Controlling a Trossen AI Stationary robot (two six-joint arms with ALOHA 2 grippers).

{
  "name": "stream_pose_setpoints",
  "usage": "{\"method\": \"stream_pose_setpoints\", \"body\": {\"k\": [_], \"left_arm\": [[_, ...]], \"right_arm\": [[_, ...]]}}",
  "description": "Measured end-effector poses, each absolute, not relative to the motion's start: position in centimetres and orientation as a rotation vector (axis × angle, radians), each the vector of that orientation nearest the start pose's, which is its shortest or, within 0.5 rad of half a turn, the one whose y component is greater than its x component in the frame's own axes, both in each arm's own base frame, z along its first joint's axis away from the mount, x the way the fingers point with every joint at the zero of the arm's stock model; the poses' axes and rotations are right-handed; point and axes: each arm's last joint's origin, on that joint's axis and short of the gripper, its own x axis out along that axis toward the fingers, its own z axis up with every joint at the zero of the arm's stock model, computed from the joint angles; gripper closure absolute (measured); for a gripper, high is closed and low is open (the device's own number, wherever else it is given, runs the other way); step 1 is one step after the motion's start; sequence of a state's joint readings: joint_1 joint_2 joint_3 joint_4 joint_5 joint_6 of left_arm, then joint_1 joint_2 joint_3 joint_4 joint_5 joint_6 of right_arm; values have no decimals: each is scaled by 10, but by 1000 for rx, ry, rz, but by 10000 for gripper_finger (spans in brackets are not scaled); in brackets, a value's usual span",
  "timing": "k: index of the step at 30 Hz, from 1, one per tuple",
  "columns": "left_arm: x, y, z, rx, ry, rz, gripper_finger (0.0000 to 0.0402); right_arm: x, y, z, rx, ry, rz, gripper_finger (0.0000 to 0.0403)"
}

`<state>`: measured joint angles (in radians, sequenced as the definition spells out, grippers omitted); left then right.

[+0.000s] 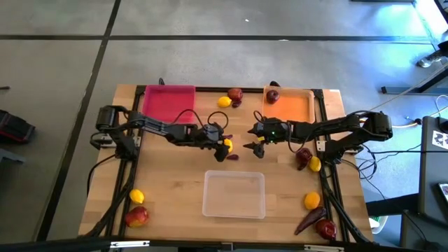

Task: Sort produce into baskets
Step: Put the lemon into the red bin

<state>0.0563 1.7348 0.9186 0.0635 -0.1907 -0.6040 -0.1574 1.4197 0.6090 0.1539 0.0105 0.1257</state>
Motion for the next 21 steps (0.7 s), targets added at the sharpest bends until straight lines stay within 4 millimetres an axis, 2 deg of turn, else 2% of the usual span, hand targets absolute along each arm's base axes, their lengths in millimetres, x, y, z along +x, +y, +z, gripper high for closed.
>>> {"method": "stream_pose_setpoints", "body": {"k": [13,21], "left_arm": [[350,28,135,-580,690,491,139],[353,29,123,-559,709,487,139]], "right_arm": [[265,-42,169,171,652,-202,94],[265,-42,169,170,650,-202,94]]}}
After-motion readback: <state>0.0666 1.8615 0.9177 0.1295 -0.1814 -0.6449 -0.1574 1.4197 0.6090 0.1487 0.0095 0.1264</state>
